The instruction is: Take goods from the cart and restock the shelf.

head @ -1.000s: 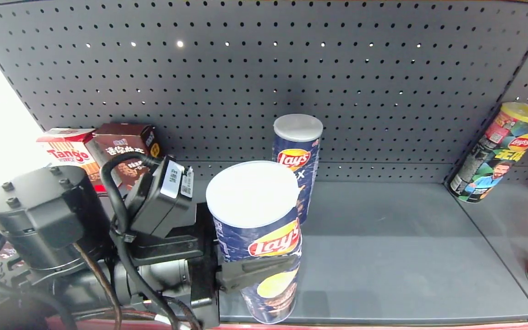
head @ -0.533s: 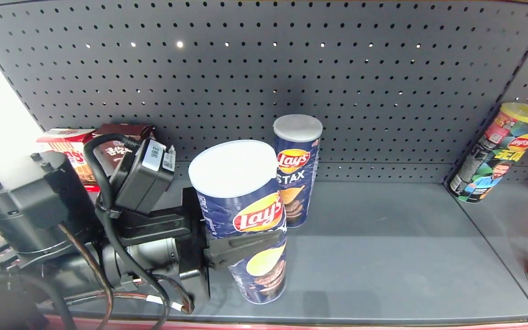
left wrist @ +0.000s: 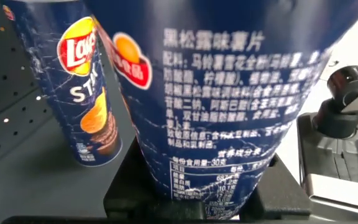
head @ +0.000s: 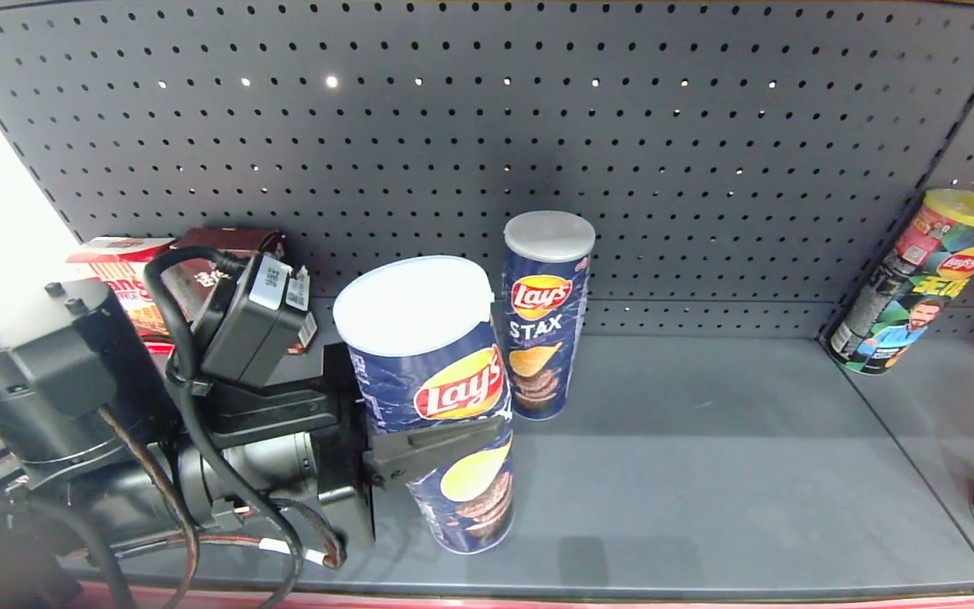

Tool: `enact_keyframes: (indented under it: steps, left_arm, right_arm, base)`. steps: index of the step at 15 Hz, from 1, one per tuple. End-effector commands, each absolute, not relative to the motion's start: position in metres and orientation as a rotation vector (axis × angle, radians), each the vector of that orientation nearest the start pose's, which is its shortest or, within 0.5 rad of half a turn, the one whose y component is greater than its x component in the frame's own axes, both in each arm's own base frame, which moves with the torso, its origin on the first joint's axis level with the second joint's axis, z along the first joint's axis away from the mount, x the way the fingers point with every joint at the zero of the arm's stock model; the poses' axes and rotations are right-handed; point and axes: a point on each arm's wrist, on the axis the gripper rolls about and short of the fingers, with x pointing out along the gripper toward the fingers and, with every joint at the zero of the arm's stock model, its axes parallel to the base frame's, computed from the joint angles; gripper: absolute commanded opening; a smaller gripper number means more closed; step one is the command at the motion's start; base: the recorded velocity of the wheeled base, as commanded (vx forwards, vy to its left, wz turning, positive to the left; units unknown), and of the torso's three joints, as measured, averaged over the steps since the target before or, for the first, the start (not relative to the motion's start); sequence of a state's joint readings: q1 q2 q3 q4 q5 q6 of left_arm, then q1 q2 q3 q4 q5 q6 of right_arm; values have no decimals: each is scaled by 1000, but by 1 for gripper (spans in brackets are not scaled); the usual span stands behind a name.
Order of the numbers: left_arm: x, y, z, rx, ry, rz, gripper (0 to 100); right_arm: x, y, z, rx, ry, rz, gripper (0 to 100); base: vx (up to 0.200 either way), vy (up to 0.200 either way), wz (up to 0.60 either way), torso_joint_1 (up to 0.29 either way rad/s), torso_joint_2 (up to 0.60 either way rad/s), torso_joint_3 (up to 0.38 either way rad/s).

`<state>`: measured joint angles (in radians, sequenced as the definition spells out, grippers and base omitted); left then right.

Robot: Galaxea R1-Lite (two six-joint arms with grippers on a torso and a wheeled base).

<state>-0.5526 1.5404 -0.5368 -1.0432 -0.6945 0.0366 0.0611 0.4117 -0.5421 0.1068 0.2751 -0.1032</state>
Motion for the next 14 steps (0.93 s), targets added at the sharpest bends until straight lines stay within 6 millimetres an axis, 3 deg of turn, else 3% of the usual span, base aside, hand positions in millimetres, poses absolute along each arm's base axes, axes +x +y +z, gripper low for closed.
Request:
enact_keyframes:
  steps: [1, 4, 8, 14]
  left_arm:
    - [202, -140, 197, 35, -64, -1241, 0]
    - [202, -140, 198, 35, -69, -1241, 0]
    - [203, -140, 199, 36, -73, -1238, 0]
    - [202, -137, 199, 36, -76, -1229, 0]
  right_arm:
    - [28, 10, 262, -109, 17, 425, 100]
    - [74, 23, 298, -142, 44, 550, 100]
    - [122, 49, 294, -203, 84, 677, 100]
    - [163, 99, 285, -218, 153, 803, 100]
  base:
    - [0, 0, 0, 0, 0, 0]
    - [0, 0, 0, 0, 0, 0]
    - [0, 0, 0, 0, 0, 0]
    - [0, 0, 0, 0, 0, 0]
